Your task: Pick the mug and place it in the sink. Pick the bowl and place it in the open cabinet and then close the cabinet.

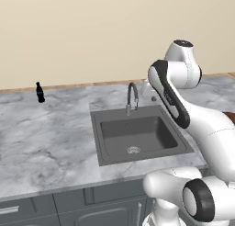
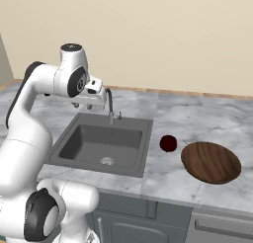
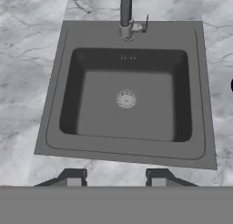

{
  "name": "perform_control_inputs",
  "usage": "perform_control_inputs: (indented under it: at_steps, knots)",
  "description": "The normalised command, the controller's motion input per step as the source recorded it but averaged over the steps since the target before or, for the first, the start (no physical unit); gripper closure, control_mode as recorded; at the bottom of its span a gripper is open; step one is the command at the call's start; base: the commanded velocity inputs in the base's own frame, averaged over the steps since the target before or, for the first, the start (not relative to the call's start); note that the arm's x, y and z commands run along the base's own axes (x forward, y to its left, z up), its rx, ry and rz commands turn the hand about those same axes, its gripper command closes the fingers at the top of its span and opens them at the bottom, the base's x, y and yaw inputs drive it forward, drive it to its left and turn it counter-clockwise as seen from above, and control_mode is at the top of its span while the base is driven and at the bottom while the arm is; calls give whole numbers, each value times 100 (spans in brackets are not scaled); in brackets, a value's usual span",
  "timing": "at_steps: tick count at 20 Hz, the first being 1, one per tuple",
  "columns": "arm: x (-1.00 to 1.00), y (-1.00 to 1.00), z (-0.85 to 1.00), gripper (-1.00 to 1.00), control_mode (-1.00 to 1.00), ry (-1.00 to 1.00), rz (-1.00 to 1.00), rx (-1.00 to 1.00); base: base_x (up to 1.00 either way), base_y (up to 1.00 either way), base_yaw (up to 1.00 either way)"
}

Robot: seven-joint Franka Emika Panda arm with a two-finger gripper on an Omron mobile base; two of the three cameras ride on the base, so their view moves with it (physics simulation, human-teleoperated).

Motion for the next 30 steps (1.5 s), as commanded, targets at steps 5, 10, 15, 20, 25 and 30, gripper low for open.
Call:
perform_control_inputs:
  at_steps: [5,10,15,20,25,30]
  knots:
    - [0,-17,0,-100,-100,0,0,0,0,0,0]
    - [-12,-22,-6,-100,-100,0,0,-1,0,0,0]
    - [-35,-40,-34,-100,-100,0,0,-2,0,0,0]
    - [-22,-38,-43,-100,-100,0,0,-3,0,0,0]
    - [0,-36,-27,-100,-100,2,0,0,0,0,0]
    - [0,-46,-22,-100,-100,9,0,0,0,0,0]
